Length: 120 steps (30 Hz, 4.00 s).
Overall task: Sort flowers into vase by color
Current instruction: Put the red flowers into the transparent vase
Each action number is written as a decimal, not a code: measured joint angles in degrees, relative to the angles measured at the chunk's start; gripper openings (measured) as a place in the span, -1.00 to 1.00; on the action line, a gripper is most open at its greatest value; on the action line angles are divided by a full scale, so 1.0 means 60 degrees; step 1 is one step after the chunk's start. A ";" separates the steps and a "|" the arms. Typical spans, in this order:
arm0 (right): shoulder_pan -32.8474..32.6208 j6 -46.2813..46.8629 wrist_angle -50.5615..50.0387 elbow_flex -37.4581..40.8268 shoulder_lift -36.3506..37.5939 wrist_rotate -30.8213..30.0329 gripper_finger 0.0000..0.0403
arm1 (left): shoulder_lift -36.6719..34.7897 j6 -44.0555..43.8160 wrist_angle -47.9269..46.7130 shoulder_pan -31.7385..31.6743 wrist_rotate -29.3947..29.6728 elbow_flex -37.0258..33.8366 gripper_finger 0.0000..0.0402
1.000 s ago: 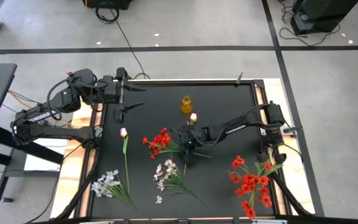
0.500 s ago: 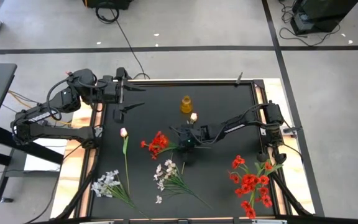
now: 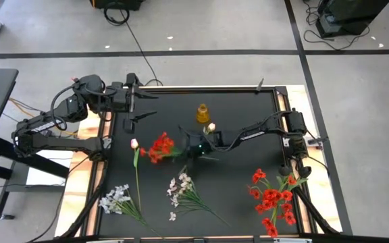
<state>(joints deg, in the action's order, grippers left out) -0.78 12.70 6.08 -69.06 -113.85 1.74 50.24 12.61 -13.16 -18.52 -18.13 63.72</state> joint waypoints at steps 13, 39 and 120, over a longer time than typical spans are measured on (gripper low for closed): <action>0.0707 0.0698 0.2302 -0.0011 0.1050 -0.0025 -0.92 | -0.0187 -0.0733 -0.0006 0.0000 0.0016 -0.0004 0.12; 0.0974 0.0886 0.9510 -0.0011 0.1417 0.1202 -0.92 | -0.1144 -0.0850 -0.0916 0.0000 0.0084 -0.0015 0.12; 0.2342 -0.1455 0.0496 0.4659 1.5689 0.5687 -0.92 | -0.1122 -0.0742 -0.0916 0.0000 0.0084 -0.0011 0.12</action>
<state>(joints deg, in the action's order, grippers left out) 13.28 3.97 9.06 -41.10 -19.72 35.86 43.51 8.16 -18.65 -18.52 -17.63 63.66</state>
